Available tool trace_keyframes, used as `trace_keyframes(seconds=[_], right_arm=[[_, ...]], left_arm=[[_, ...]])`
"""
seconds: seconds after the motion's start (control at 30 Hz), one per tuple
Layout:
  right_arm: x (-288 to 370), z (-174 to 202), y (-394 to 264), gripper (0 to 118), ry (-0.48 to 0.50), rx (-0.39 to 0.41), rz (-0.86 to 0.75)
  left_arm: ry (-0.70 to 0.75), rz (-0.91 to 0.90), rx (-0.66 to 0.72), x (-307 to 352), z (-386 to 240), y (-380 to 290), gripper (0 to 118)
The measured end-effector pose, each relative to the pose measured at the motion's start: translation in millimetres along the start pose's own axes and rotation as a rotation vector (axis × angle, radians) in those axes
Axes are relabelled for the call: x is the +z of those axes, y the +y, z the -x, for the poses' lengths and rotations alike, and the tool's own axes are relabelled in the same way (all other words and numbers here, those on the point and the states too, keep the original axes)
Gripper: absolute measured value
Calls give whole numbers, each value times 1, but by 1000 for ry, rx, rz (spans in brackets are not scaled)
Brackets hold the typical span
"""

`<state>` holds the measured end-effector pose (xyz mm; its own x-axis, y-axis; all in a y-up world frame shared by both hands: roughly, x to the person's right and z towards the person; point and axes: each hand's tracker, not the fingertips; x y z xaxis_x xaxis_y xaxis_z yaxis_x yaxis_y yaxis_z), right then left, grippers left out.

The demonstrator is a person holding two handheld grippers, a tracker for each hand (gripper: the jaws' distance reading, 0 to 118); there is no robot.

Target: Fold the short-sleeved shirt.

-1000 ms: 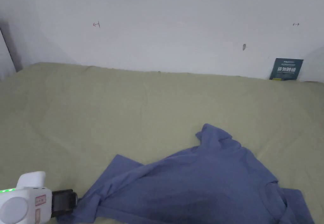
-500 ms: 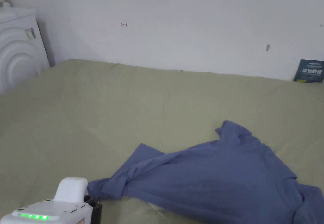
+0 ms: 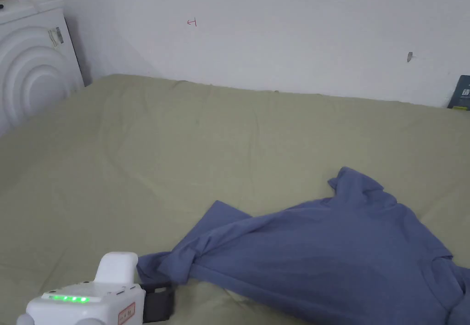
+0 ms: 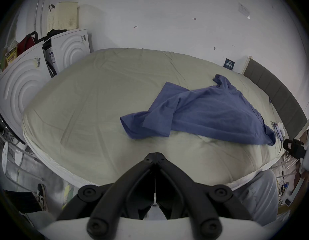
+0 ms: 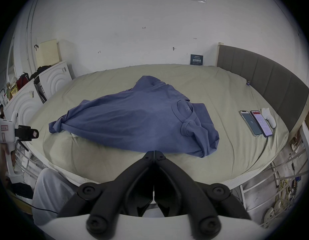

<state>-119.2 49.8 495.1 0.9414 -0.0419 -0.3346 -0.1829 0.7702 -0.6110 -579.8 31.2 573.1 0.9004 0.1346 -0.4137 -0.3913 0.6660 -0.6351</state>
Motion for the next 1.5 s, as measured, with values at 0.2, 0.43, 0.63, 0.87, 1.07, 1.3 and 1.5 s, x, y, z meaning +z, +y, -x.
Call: trace_keyframes(seconds=[0.2, 0.43, 0.63, 0.87, 1.07, 1.3, 1.5], right_arm=[[-7, -4, 4, 0, 5, -12, 24], [-13, -8, 0, 0, -7, -14, 60], [-12, -13, -6, 0, -1, -31, 71], [-24, -20, -3, 0, -10, -54, 92], [-61, -42, 48, 0, -47, 3, 66], [-165, -82, 144, 1, -61, 49, 92], [-254, -97, 227, 117, -15, 131, 172]], left_arm=[[51, 38, -32, -51, -9, 26, 112], [85, 97, -77, -88, -20, 34, 16], [37, 90, 5, -86, -2, 36, 1], [33, 103, 8, -88, 0, 41, 1], [35, 97, -19, -84, -2, 42, 1], [21, 119, -27, -87, 1, 47, 1], [4, 127, -20, -87, 4, 49, 1]])
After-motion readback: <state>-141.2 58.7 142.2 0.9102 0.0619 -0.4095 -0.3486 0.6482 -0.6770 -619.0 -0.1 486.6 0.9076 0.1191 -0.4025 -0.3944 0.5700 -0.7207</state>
